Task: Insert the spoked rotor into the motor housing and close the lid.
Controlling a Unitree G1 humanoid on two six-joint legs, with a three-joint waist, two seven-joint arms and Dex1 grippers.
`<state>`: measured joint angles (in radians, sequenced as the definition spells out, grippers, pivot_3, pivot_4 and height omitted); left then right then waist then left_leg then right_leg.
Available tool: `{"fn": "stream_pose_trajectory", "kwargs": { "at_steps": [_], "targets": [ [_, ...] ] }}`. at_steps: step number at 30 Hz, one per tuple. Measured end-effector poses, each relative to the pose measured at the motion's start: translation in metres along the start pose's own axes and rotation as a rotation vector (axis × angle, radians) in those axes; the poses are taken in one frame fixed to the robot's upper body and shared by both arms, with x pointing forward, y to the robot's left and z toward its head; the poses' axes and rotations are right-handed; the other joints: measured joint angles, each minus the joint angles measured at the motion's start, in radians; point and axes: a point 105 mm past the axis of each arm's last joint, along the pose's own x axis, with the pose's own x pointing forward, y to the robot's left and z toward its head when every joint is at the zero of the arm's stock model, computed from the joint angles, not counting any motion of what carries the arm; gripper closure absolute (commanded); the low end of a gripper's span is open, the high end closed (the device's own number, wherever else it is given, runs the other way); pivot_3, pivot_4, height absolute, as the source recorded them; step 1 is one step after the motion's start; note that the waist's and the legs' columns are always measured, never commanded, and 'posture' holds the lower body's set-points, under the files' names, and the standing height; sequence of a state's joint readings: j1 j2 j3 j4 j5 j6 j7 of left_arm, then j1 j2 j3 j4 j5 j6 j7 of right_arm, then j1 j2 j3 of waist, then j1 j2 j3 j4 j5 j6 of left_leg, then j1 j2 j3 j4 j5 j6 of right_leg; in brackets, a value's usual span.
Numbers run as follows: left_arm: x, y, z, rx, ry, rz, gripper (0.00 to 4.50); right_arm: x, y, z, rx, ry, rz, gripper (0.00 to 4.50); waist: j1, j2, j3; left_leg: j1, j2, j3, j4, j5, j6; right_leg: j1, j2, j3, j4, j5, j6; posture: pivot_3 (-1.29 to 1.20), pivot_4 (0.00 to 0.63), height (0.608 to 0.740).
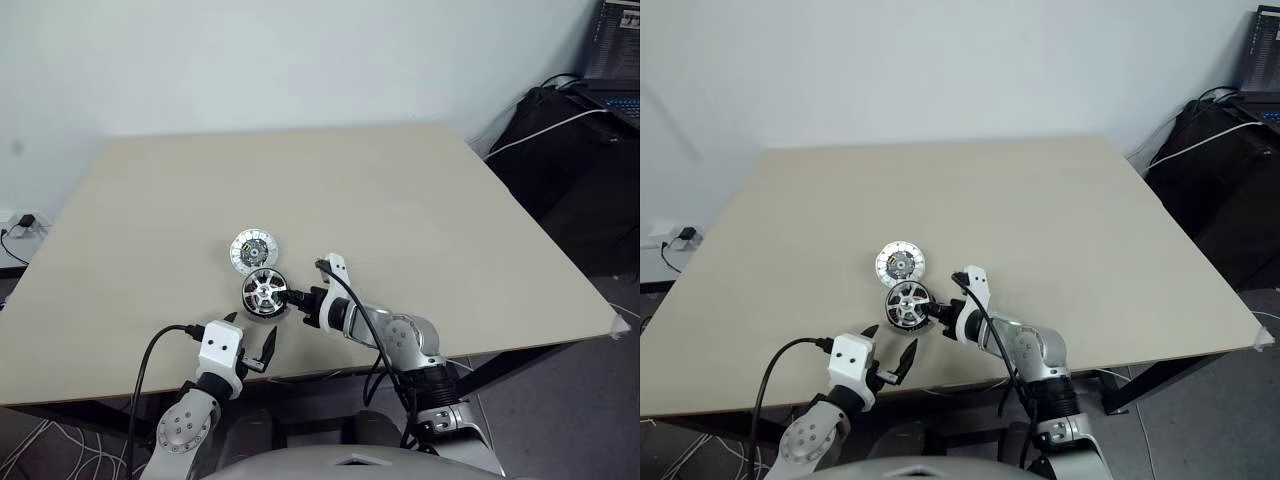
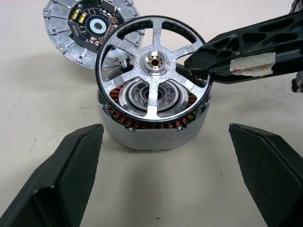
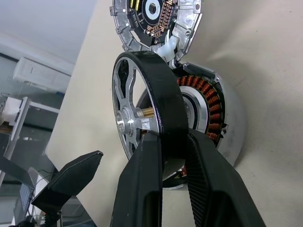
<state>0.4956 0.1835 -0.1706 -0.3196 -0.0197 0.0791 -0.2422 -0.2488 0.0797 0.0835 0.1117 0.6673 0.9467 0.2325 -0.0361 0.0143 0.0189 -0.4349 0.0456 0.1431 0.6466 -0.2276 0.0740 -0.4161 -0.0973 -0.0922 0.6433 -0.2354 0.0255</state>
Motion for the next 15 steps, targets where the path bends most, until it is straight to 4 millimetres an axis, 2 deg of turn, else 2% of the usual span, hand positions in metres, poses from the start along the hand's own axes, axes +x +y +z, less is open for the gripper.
{"fn": "stream_pose_trajectory", "kwargs": {
  "at_steps": [15],
  "targets": [
    [-0.0002,0.0002,0.0,0.0,-0.001,0.0,0.0,-0.0004,0.0031,-0.0016,0.017,0.014,0.014,4.13,0.0,0.0,0.0,0.0,0.0,0.0,0.0,0.0,0.0,0.0,0.0,0.0,0.0,0.0,-0.001,0.0,0.0,0.74]
  ]
}}
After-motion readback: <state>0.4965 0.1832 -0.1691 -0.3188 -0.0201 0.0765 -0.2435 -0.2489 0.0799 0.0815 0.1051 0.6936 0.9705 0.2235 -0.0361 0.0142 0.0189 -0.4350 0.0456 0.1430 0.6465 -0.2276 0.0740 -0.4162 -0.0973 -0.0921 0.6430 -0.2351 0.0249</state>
